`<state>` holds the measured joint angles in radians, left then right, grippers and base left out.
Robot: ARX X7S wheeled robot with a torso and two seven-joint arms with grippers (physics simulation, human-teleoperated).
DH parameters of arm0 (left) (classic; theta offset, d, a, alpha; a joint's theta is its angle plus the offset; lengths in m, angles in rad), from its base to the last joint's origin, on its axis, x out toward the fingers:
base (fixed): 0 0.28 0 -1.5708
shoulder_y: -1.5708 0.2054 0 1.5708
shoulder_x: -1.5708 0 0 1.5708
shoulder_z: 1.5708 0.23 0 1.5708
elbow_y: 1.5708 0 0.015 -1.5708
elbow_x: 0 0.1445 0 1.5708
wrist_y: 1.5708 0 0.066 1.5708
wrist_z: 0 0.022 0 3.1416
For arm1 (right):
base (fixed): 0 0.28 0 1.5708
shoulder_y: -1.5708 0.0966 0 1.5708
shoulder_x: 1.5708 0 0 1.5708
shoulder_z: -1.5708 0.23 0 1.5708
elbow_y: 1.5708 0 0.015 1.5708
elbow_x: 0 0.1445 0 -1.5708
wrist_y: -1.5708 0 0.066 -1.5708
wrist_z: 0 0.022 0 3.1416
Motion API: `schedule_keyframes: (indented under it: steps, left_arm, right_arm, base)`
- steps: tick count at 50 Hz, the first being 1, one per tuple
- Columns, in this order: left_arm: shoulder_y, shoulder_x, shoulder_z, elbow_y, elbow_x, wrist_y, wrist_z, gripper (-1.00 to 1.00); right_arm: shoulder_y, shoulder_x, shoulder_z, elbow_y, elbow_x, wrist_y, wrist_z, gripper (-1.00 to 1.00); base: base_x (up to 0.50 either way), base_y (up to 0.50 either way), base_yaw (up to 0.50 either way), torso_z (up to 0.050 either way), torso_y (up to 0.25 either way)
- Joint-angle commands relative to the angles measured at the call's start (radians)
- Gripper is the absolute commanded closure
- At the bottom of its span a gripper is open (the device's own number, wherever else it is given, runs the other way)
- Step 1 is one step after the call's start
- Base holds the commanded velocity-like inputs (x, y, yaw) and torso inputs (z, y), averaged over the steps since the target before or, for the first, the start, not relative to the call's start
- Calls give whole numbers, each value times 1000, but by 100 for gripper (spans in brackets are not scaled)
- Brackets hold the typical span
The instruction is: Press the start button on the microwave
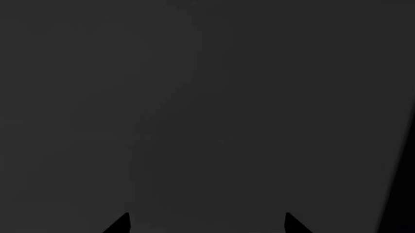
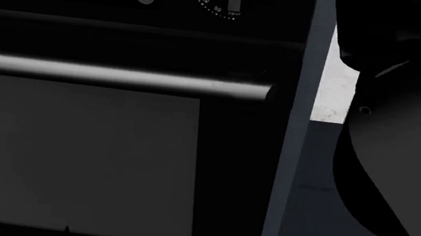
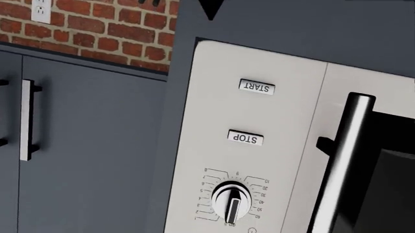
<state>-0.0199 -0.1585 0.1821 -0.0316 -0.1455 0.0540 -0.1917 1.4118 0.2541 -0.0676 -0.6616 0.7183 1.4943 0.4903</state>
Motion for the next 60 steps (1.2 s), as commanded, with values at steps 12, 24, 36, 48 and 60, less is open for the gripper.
schedule_keyframes:
  steps: [12, 24, 36, 48, 60]
  left_arm:
    - [-1, -13, 15, 9, -4, 5, -16, -100]
    - [2, -22, 20, 7, 0, 15, -27, -100]
    - [-2, -28, 28, 5, -2, 19, -31, -100]
    - [-7, -33, 35, -2, -7, 18, -35, -100]
    - [-7, -37, 43, -25, -5, 43, -37, -100]
  right_arm:
    - [309, 32, -210, 346, 38, -155, -6, 100]
    - [328, -3, -248, 487, 11, -234, -53, 100]
    - [337, -26, -266, 580, 6, -262, -80, 100]
    - [349, -43, -326, 714, -39, -357, -141, 100]
    - [354, -60, -359, 836, -72, -427, -177, 100]
  base:
    - [0, 0, 0, 0, 0]
    - [0, 0, 0, 0, 0]
    - [0, 0, 0, 0, 0]
    - [0, 0, 0, 0, 0]
    - [0, 0, 0, 0, 0]
